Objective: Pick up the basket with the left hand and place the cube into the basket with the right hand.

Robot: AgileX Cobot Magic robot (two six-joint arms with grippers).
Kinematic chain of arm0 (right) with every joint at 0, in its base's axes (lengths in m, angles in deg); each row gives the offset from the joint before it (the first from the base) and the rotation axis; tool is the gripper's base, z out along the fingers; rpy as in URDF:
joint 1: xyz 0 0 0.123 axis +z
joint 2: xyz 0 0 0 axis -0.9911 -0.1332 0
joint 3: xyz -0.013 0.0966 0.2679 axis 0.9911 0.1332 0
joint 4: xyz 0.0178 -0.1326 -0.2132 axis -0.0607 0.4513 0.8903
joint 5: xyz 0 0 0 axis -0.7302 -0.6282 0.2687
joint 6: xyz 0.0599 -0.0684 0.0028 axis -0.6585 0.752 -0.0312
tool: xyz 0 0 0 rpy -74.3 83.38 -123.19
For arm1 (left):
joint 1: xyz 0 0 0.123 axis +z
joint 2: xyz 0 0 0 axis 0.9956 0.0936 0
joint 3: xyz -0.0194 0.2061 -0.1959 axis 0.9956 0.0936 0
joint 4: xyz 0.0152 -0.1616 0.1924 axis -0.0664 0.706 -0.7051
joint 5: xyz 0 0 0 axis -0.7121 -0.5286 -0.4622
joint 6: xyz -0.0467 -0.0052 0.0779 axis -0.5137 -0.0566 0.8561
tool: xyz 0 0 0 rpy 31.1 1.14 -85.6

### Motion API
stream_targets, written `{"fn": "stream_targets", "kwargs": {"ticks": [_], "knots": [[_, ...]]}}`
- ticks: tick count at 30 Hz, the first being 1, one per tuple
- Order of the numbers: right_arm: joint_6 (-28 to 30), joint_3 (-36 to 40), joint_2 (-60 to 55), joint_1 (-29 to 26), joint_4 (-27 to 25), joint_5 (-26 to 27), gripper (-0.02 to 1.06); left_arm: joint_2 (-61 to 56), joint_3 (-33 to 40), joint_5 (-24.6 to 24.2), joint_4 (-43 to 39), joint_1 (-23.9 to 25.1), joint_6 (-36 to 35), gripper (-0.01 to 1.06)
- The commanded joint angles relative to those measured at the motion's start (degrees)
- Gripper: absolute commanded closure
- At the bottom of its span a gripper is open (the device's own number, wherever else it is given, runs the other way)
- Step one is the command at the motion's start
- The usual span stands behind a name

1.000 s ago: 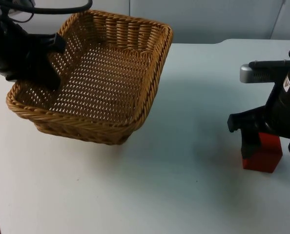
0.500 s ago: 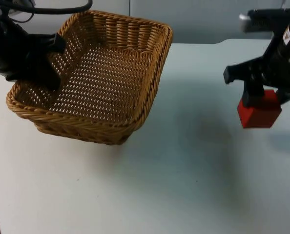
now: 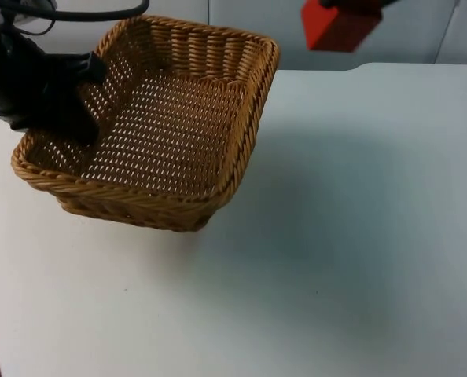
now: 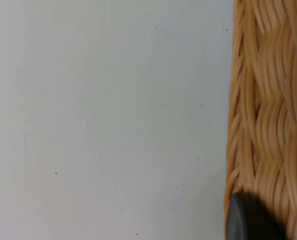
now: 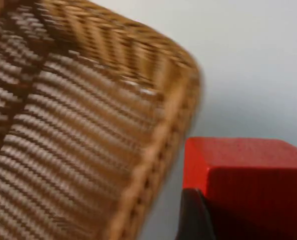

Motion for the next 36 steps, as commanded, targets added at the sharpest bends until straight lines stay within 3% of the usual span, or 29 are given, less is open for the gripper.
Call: {"fn": "stream_targets", "kwargs": {"ticks": [1,7,10,13,16,23,25,26,27,29,30,31,34,36], "knots": [[5.27,-1.79,-0.62,1.25,-4.77,2.35,0.73,-1.04,-0.10,-0.47,1.97,-0.18,0.07,1.05],[6.55,-7.34,-7.10,3.34,-9.45,4.07,0.73,-1.04,-0.10,-0.97,2.10,-0.18,1.41,1.05],[9.59,-9.84,-11.76,3.34,-14.67,5.04,0.72,-1.04,-0.10,-1.45,2.10,-0.18,1.56,1.05],[11.04,-12.00,-14.09,3.36,-15.45,4.72,0.63,-1.04,-0.10,-1.57,2.10,-0.18,1.56,1.05],[11.86,-17.79,-17.49,3.80,-16.72,2.65,0.37,-1.04,-0.10,-2.11,2.10,-0.18,2.89,1.05],[12.42,-23.72,-17.93,4.03,-16.02,1.36,0.38,-1.04,-0.10,-2.53,2.10,-0.18,3.04,1.05],[11.60,-27.51,-17.80,4.03,-11.48,-0.61,0.42,-1.04,-0.10,-2.65,2.10,-0.18,3.04,1.05],[9.59,-29.48,-17.66,4.03,-7.09,-2.07,0.50,-1.04,-0.10,-2.65,2.10,-0.18,3.04,1.05],[9.59,-29.48,-17.66,4.03,-7.09,-2.07,0.50,-1.04,-0.10,-2.65,2.10,-0.18,3.04,1.05],[4.24,-36.14,-17.07,3.77,7.44,-9.89,0.94,-1.04,-0.10,-2.65,2.10,-0.18,3.04,1.05],[2.40,-38.19,-16.79,3.64,11.91,-12.64,1.04,-1.04,-0.10,-2.64,2.39,-0.18,3.04,1.05],[2.40,-38.19,-16.79,3.64,11.91,-12.64,1.04,-1.04,-0.10,-2.64,2.39,-0.18,3.04,1.05],[-0.87,-44.08,-15.27,1.99,21.36,-20.96,1.05,-0.82,-0.10,-2.64,6.53,-0.18,4.00,1.05],[-1.28,-46.41,-13.25,0.70,22.28,-23.80,1.05,-0.48,-0.10,-2.64,10.28,-0.71,6.75,1.05]]}}
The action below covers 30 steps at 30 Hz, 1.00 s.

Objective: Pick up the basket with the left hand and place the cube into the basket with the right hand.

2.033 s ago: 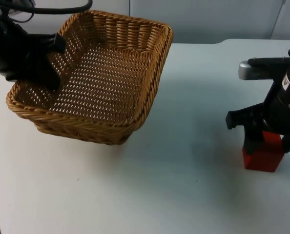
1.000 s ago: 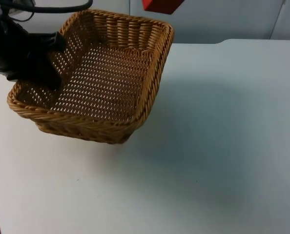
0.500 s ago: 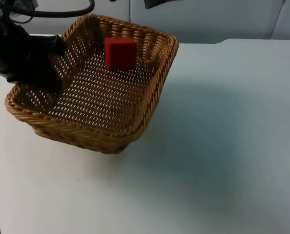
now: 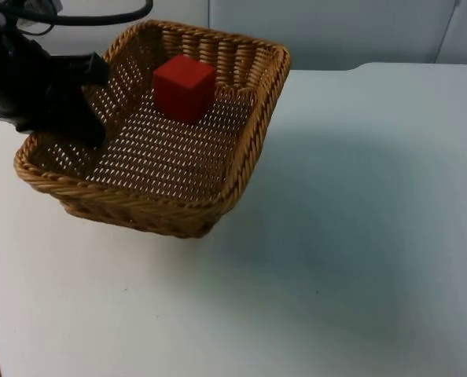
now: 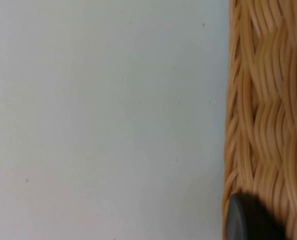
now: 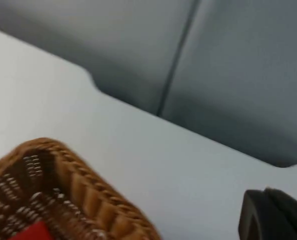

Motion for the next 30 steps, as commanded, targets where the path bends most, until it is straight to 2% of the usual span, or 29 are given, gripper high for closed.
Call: {"fn": "stream_targets", "kwargs": {"ticks": [1,7,14,15,17,18,19,20,22,23,24,25,30], "knots": [[-1.22,-2.74,3.65,-1.75,3.41,-4.36,1.05,-0.05,-0.23,-0.18,7.46,-1.18,3.31,1.05],[-1.22,-2.63,9.34,-2.04,3.65,-4.77,1.05,3.42,-0.23,4.17,7.34,-4.72,3.26,1.05],[-0.61,-2.63,12.63,-2.04,3.65,-6.58,1.05,7.95,-0.23,6.13,7.34,-5.09,3.26,1.04],[-0.17,-2.63,12.98,-2.04,3.65,-6.71,1.05,8.78,-0.23,6.37,7.34,-5.09,3.26,1.01],[-0.19,-2.54,13.65,-2.04,3.65,-6.70,1.05,9.94,-0.23,6.04,7.34,-5.09,5.26,0.88],[-0.19,-2.54,13.65,-2.04,3.65,-6.70,1.05,9.94,-0.23,6.04,7.34,-5.09,5.26,0.88],[-0.19,-2.54,13.82,-2.04,3.65,-6.70,1.05,10.48,-0.23,5.80,7.34,-5.09,6.23,0.81],[-0.19,-2.54,14.05,-2.04,3.65,-6.70,1.05,10.86,-0.23,6.12,6.65,-5.09,6.34,0.63],[-0.19,-2.54,14.05,-2.04,3.65,-6.70,1.05,10.86,-0.23,8.25,5.53,-5.09,6.34,0.40],[-0.19,-2.54,14.05,-2.04,3.65,-6.70,1.05,10.86,-0.23,8.25,5.53,-5.09,6.34,0.40],[-0.19,-2.54,14.05,-2.04,3.65,-6.70,1.05,10.86,-0.23,9.03,5.53,-5.09,6.34,0.32],[-0.05,-2.54,14.05,-2.04,3.65,-6.70,1.05,10.86,-0.48,9.61,5.11,-5.09,6.34,0.30],[0.06,-2.54,14.05,-2.04,3.65,-6.59,1.05,10.54,-5.36,6.79,-4.35,-4.84,1.01,0.31]]}}
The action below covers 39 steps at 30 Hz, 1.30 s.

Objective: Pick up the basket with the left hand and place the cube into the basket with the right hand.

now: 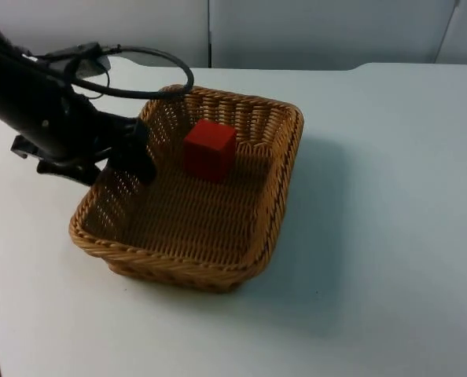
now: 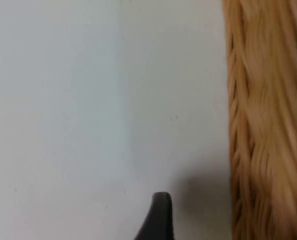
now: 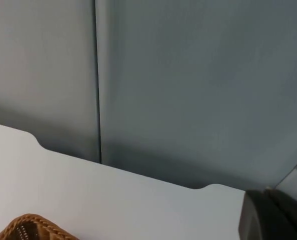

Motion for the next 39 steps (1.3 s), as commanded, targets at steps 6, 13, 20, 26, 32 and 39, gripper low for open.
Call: {"fn": "stream_targets", "kwargs": {"ticks": [6,13,20,26,32,39], "knots": [[0.54,-0.30,0.58,0.02,0.18,0.92,1.05,-2.38,-11.92,-9.63,-12.30,-0.08,-12.33,0.33],[-0.35,-0.30,1.43,0.02,5.28,1.96,1.05,-8.24,-19.27,-15.97,-25.01,-0.08,-17.26,1.05],[-4.34,-0.30,13.17,0.02,15.35,-2.83,1.05,-29.44,-17.43,-19.72,-30.47,1.77,-21.62,1.05],[-3.91,3.23,25.09,0.02,12.64,-2.83,1.05,-52.53,-3.61,-12.35,-31.46,3.58,-21.62,1.05],[-10.79,28.07,42.11,0.02,18.29,-2.83,1.05,-79.53,13.89,-6.71,-33.16,3.60,-23.86,1.05],[-29.32,73.98,64.08,0.02,28.26,3.14,1.05,-96.44,20.68,-21.32,-51.77,3.60,-41.70,1.05]]}}
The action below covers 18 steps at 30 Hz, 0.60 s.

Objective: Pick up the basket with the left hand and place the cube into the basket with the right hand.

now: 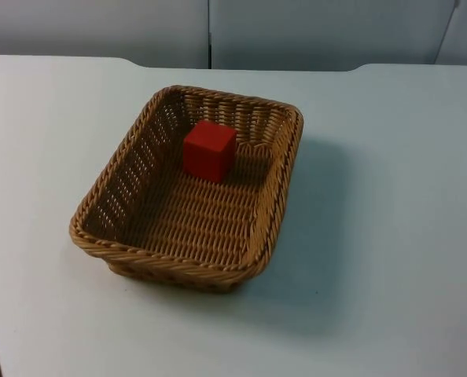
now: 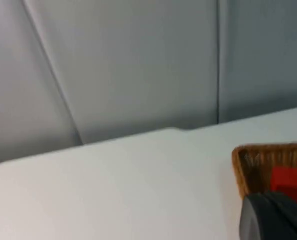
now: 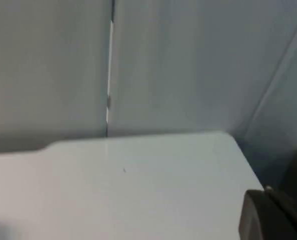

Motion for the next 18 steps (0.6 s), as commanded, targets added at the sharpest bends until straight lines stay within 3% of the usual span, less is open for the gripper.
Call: {"fn": "stream_targets", "kwargs": {"ticks": [1,2,4,7,8,12,18], "knots": [[-6.13,18.16,8.82,0.02,1.11,4.38,1.05,-2.86,1.77,-6.18,-3.89,0.12,-4.88,1.05],[-6.13,18.16,8.82,0.02,1.11,4.38,1.05,-2.86,1.77,-6.18,-3.89,0.12,-4.88,1.05],[-5.13,25.86,14.40,0.02,-3.81,5.70,1.05,-4.22,3.31,-8.20,-2.58,0.12,-4.90,1.05],[4.65,32.57,22.94,0.02,-15.72,5.61,1.05,-6.18,7.27,-9.73,1.43,0.12,-4.90,1.05],[4.65,32.57,22.94,0.02,-15.72,5.61,1.05,-6.18,7.27,-9.73,1.43,0.12,-4.90,1.05],[13.28,35.33,35.61,0.02,-29.17,5.02,1.05,-10.15,13.21,-10.08,5.57,0.12,-2.67,1.05],[18.03,38.48,47.47,0.02,-35.26,4.57,1.05,-16.79,16.46,-10.26,6.42,0.12,-1.91,1.05]]}}
